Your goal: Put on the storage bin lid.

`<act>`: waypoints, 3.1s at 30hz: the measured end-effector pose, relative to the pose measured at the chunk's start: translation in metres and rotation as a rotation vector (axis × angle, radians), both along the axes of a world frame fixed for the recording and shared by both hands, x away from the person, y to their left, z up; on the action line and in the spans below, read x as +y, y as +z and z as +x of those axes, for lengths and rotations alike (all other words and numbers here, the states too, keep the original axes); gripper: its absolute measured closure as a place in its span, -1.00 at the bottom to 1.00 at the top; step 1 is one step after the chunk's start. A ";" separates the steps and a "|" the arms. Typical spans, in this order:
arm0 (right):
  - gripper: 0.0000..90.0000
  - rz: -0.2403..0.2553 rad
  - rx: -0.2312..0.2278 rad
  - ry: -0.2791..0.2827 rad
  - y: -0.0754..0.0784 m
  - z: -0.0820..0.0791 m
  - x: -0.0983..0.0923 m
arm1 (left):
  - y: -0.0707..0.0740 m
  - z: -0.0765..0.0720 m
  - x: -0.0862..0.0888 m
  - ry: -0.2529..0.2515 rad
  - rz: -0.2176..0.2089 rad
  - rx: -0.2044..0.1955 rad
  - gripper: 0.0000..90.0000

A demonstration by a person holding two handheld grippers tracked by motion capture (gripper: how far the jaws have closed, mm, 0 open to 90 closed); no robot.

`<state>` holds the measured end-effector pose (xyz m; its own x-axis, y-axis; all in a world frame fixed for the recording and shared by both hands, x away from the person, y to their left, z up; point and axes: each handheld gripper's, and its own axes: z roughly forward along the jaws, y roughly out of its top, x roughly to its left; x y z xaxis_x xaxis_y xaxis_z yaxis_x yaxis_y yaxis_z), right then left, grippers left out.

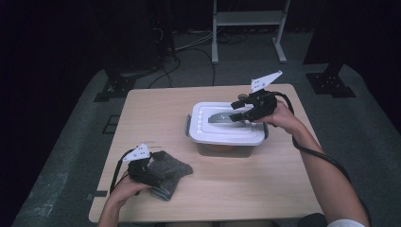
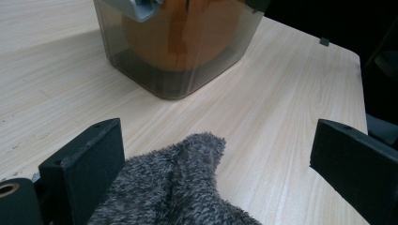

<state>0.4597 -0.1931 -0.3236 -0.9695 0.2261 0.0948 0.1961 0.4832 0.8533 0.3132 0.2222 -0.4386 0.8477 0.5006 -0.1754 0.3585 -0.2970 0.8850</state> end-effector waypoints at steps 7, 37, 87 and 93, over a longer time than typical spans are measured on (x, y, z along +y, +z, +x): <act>-0.17 0.006 -0.002 -0.019 0.003 -0.009 -0.012 | 0.000 0.000 -0.001 -0.005 0.004 0.001 -0.94; -0.17 0.012 0.023 -0.074 -0.010 -0.047 -0.065 | -0.001 0.000 -0.003 -0.009 0.014 0.002 -0.94; -0.18 0.088 0.119 -0.209 -0.070 -0.096 -0.136 | -0.003 -0.001 -0.005 -0.011 0.015 0.009 -0.94; -0.18 0.092 0.139 -0.223 -0.081 -0.100 -0.141 | -0.003 -0.001 -0.006 -0.012 0.015 0.010 -0.94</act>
<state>0.3599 -0.3337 -0.4047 -0.8728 0.4169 0.2537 0.4075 0.3367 0.8488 0.3121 0.2165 -0.4414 0.8520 0.4929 -0.1766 0.3639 -0.3148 0.8766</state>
